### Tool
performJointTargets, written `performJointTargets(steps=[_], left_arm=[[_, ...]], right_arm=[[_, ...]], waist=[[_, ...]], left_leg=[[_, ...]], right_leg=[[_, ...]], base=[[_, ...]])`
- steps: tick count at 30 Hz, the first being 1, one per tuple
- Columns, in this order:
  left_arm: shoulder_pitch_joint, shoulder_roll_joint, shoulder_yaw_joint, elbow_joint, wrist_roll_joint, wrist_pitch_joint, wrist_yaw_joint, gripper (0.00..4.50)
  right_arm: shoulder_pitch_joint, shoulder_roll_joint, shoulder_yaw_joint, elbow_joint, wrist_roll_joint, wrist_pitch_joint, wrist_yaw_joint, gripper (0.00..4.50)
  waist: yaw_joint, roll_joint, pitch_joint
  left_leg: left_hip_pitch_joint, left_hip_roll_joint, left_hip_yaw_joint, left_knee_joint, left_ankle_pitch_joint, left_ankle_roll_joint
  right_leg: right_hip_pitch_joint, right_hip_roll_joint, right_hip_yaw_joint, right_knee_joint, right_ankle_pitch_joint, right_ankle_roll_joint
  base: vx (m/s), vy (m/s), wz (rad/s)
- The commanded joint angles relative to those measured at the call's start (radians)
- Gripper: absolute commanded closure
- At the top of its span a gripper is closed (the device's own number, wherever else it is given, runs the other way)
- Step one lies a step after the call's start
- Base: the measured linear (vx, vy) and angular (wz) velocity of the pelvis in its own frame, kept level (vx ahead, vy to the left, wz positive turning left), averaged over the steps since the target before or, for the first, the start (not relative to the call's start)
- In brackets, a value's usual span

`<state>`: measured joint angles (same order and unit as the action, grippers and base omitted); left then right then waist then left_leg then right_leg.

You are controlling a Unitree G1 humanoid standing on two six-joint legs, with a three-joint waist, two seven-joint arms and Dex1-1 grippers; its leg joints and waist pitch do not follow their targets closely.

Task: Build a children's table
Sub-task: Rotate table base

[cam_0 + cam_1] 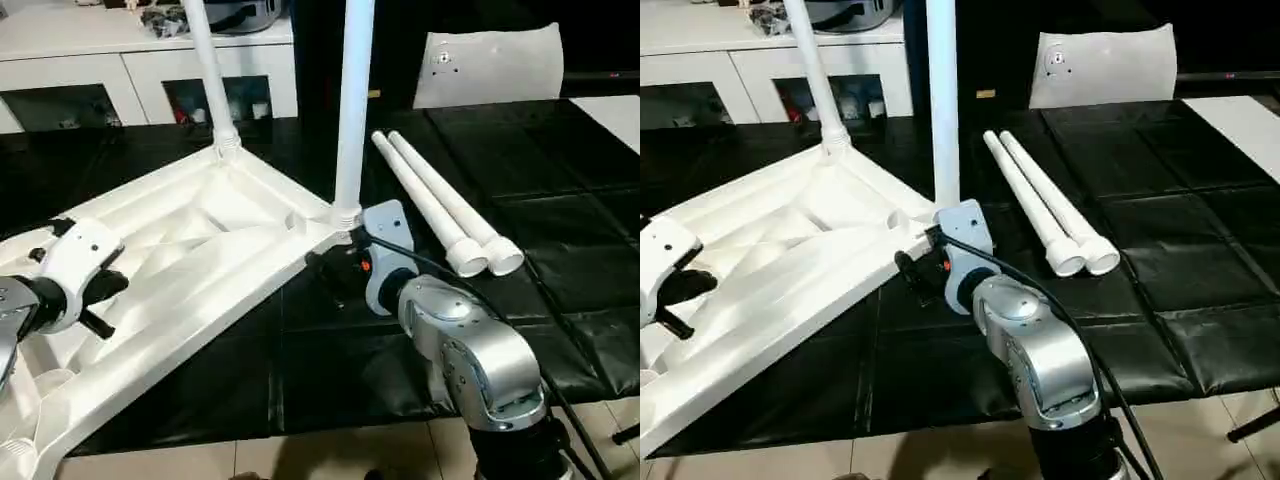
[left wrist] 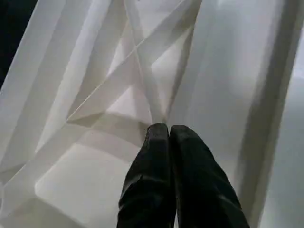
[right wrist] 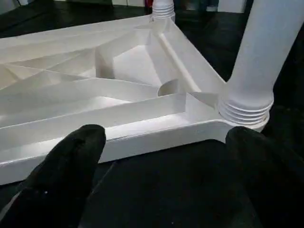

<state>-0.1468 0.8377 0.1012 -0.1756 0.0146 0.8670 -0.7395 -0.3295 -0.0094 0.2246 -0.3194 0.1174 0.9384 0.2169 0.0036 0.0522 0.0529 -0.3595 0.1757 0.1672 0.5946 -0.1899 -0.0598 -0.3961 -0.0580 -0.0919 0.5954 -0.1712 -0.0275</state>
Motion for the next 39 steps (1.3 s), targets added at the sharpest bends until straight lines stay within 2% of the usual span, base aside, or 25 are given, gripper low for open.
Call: performJointTargets(steps=[1, 2, 3, 5, 7, 8, 9, 10, 13, 18, 19, 21, 22, 23, 24, 27, 28, 29, 30, 31, 32, 33, 36, 38, 39], left_arm=[[0.007, 0.019, 0.001, -0.020, -0.003, 0.005, -0.001, 4.29], [0.009, 0.026, 0.002, -0.019, -0.002, 0.005, -0.003, 4.29], [0.016, 0.033, 0.006, -0.024, -0.001, 0.005, -0.004, 4.29], [0.026, 0.047, 0.016, -0.031, -0.007, 0.007, -0.008, 4.29], [0.048, 0.069, 0.040, -0.046, -0.014, 0.016, -0.021, 4.29], [0.057, 0.080, 0.045, -0.049, -0.012, 0.020, -0.026, 4.29], [0.061, 0.088, 0.046, -0.050, -0.011, 0.023, -0.028, 4.29], [0.067, 0.096, 0.049, -0.050, -0.012, 0.024, -0.033, 4.29], [0.056, 0.102, 0.052, -0.038, -0.024, 0.024, -0.037, 4.29], [0.020, 0.082, 0.029, -0.034, -0.033, 0.029, -0.013, 4.29], [0.014, 0.074, 0.022, -0.039, -0.035, 0.029, -0.007, 4.29], [0.009, 0.046, 0.035, -0.046, -0.041, 0.027, 0.016, 4.29], [0.009, 0.041, 0.042, -0.051, -0.040, 0.017, 0.023, 4.29], [0.009, 0.039, 0.046, -0.053, -0.040, 0.010, 0.027, 4.29], [0.000, 0.034, 0.070, -0.059, -0.051, 0.017, 0.030, 4.29], [-0.001, 0.039, 0.093, -0.068, -0.059, 0.028, 0.029, 4.01], [0.013, 0.055, 0.106, -0.077, -0.060, 0.039, 0.028, 4.01], [0.018, 0.058, 0.111, -0.078, -0.061, 0.043, 0.029, 3.76], [0.018, 0.058, 0.111, -0.078, -0.061, 0.043, 0.029, 3.65], [0.032, 0.068, 0.113, -0.073, -0.049, 0.042, 0.042, 3.65], [0.044, 0.080, 0.108, -0.066, -0.035, 0.046, 0.048, 3.65], [0.060, 0.102, 0.106, -0.052, -0.020, 0.049, 0.053, 3.65], [0.099, 0.158, 0.105, -0.002, 0.030, 0.030, 0.073, 3.65], [0.113, 0.169, 0.120, 0.021, 0.043, 0.013, 0.085, 3.65], [0.120, 0.175, 0.127, 0.043, 0.048, 0.004, 0.091, 3.65]], right_arm=[[-0.015, 0.006, -0.008, 0.004, 0.013, 0.010, -0.003, 0.00], [-0.016, 0.008, -0.007, 0.004, 0.012, 0.011, -0.005, 0.00], [-0.013, 0.010, -0.006, 0.000, 0.012, 0.011, -0.008, 0.00], [-0.008, 0.019, -0.004, -0.012, 0.012, 0.016, -0.015, 0.00], [0.010, 0.043, -0.001, -0.037, 0.020, 0.027, -0.028, 0.00], [0.017, 0.051, 0.004, -0.042, 0.021, 0.030, -0.032, 0.00], [0.020, 0.054, 0.007, -0.044, 0.021, 0.031, -0.034, 0.00], [0.026, 0.058, 0.012, -0.045, 0.022, 0.028, -0.035, 0.00], [0.039, 0.061, 0.022, -0.040, 0.020, 0.016, -0.039, 0.00], [0.038, 0.040, 0.019, -0.032, 0.016, 0.005, -0.026, 0.00], [0.034, 0.028, 0.018, -0.028, 0.013, 0.000, -0.020, 0.00], [0.028, 0.015, 0.007, -0.019, 0.015, -0.007, -0.014, 0.00], [0.026, 0.008, 0.004, -0.016, 0.016, -0.012, -0.007, 0.00], [0.024, 0.003, 0.002, -0.014, 0.017, -0.016, -0.003, 0.00], [0.015, -0.001, -0.006, -0.007, 0.020, -0.021, 0.002, 0.00], [0.008, -0.004, -0.013, -0.001, 0.024, -0.028, 0.009, 0.00], [0.004, -0.015, -0.014, 0.017, 0.027, -0.042, 0.019, 0.00], [0.002, -0.022, -0.014, 0.027, 0.027, -0.047, 0.023, 0.00], [0.002, -0.022, -0.014, 0.027, 0.027, -0.047, 0.023, 0.00], [0.001, -0.029, -0.008, 0.041, 0.022, -0.054, 0.025, 0.00], [0.004, -0.037, -0.001, 0.046, 0.017, -0.052, 0.028, 0.00], [0.007, -0.043, 0.008, 0.052, 0.012, -0.049, 0.032, 0.00], [0.021, -0.033, 0.007, 0.053, 0.020, -0.038, 0.033, 0.00], [0.030, -0.040, 0.023, 0.053, 0.007, -0.039, 0.028, 0.00], [0.035, -0.039, 0.024, 0.060, 0.012, -0.038, 0.030, 0.00]], waist=[[0.000, 0.015, -0.053], [-0.001, 0.021, -0.052], [-0.002, 0.013, -0.052], [0.001, 0.021, -0.052], [0.002, 0.018, -0.053], [0.006, 0.027, -0.052], [0.004, 0.024, -0.051], [0.006, 0.035, -0.052], [0.006, 0.031, -0.050], [0.013, 0.033, -0.050], [0.011, 0.016, -0.050], [0.015, 0.019, -0.048], [0.014, -0.004, -0.050], [0.020, 0.009, -0.053], [0.026, -0.014, -0.054], [0.025, -0.011, -0.052], [0.025, -0.029, -0.051], [0.031, -0.019, -0.051], [0.031, -0.019, -0.050], [0.033, -0.012, -0.051], [0.036, -0.025, -0.051], [0.040, -0.010, -0.050], [0.038, -0.025, -0.048], [0.042, -0.025, -0.046], [0.041, -0.033, -0.045]], left_leg=[[0.013, 0.040, -0.029, -0.075, -0.289, -0.022], [0.014, 0.040, -0.028, -0.075, -0.299, -0.024], [0.013, 0.039, -0.029, -0.075, -0.300, -0.023], [0.015, 0.040, -0.031, -0.077, -0.306, -0.025], [0.014, 0.040, -0.031, -0.077, -0.307, -0.027], [0.012, 0.041, -0.033, -0.079, -0.311, -0.029], [0.012, 0.042, -0.033, -0.080, -0.318, -0.030], [0.016, 0.041, -0.035, -0.080, -0.328, -0.035], [0.018, 0.040, -0.034, -0.080, -0.351, -0.040], [0.021, 0.041, -0.036, -0.082, -0.360, -0.048], [0.021, 0.042, -0.033, -0.082, -0.354, -0.046], [0.017, 0.042, -0.033, -0.082, -0.336, -0.044], [0.018, 0.043, -0.029, -0.080, -0.324, -0.038], [0.014, 0.040, -0.030, -0.078, -0.298, -0.034], [0.012, 0.043, -0.031, -0.079, -0.267, -0.025], [0.014, 0.042, -0.029, -0.078, -0.275, -0.032], [0.016, 0.045, -0.028, -0.080, -0.285, -0.033], [0.019, 0.046, -0.030, -0.081, -0.293, -0.040], [0.020, 0.047, -0.029, -0.081, -0.299, -0.042], [0.022, 0.047, -0.030, -0.082, -0.313, -0.052], [0.021, 0.047, -0.029, -0.083, -0.309, -0.050], [0.021, 0.047, -0.032, -0.084, -0.315, -0.054], [0.019, 0.044, -0.031, -0.084, -0.337, -0.045], [0.025, 0.046, -0.033, -0.085, -0.352, -0.045], [0.023, 0.047, -0.032, -0.086, -0.352, -0.044]], right_leg=[[0.035, -0.078, 0.063, -0.084, -0.410, -0.090], [0.032, -0.077, 0.061, -0.088, -0.417, -0.085], [0.034, -0.077, 0.061, -0.087, -0.420, -0.083], [0.033, -0.079, 0.061, -0.086, -0.427, -0.081], [0.032, -0.079, 0.062, -0.086, -0.419, -0.084], [0.032, -0.081, 0.062, -0.083, -0.414, -0.087], [0.031, -0.080, 0.061, -0.085, -0.416, -0.086], [0.030, -0.079, 0.060, -0.082, -0.411, -0.087], [0.028, -0.078, 0.060, -0.087, -0.413, -0.087], [0.030, -0.078, 0.061, -0.084, -0.407, -0.084], [0.031, -0.077, 0.062, -0.086, -0.409, -0.084], [0.034, -0.082, 0.064, -0.082, -0.417, -0.086], [0.032, -0.081, 0.065, -0.088, -0.425, -0.081], [0.037, -0.085, 0.066, -0.082, -0.424, -0.082], [0.037, -0.086, 0.067, -0.077, -0.427, -0.080], [0.031, -0.084, 0.066, -0.080, -0.433, -0.078], [0.029, -0.082, 0.065, -0.082, -0.428, -0.075], [0.027, -0.084, 0.066, -0.078, -0.419, -0.078], [0.025, -0.082, 0.067, -0.079, -0.413, -0.080], [0.026, -0.081, 0.066, -0.078, -0.395, -0.085], [0.028, -0.081, 0.067, -0.074, -0.372, -0.091], [0.028, -0.082, 0.067, -0.071, -0.368, -0.093], [0.028, -0.083, 0.068, -0.079, -0.405, -0.082], [0.023, -0.084, 0.068, -0.084, -0.453, -0.070], [0.024, -0.084, 0.068, -0.086, -0.457, -0.069]], base=[[0.000, 0.000, 0.00], [0.000, 0.000, 0.00], [0.000, 0.000, 0.00], [0.000, 0.000, 0.00], [0.000, 0.000, 0.00], [0.000, 0.000, 0.00], [0.000, 0.000, 0.00], [0.000, 0.000, 0.00], [0.000, 0.000, 0.00], [0.000, 0.000, 0.00], [0.000, 0.000, 0.00], [0.000, 0.000, 0.00], [0.000, 0.000, 0.00], [0.000, 0.000, 0.00], [0.000, 0.000, 0.00], [0.000, 0.000, 0.00], [0.000, 0.000, 0.00], [0.000, 0.000, 0.00], [0.000, 0.000, 0.00], [0.000, 0.000, 0.00], [0.000, 0.000, 0.00], [0.000, 0.000, 0.00], [0.000, 0.000, 0.00], [0.000, 0.000, 0.00], [0.000, 0.000, 0.00]])
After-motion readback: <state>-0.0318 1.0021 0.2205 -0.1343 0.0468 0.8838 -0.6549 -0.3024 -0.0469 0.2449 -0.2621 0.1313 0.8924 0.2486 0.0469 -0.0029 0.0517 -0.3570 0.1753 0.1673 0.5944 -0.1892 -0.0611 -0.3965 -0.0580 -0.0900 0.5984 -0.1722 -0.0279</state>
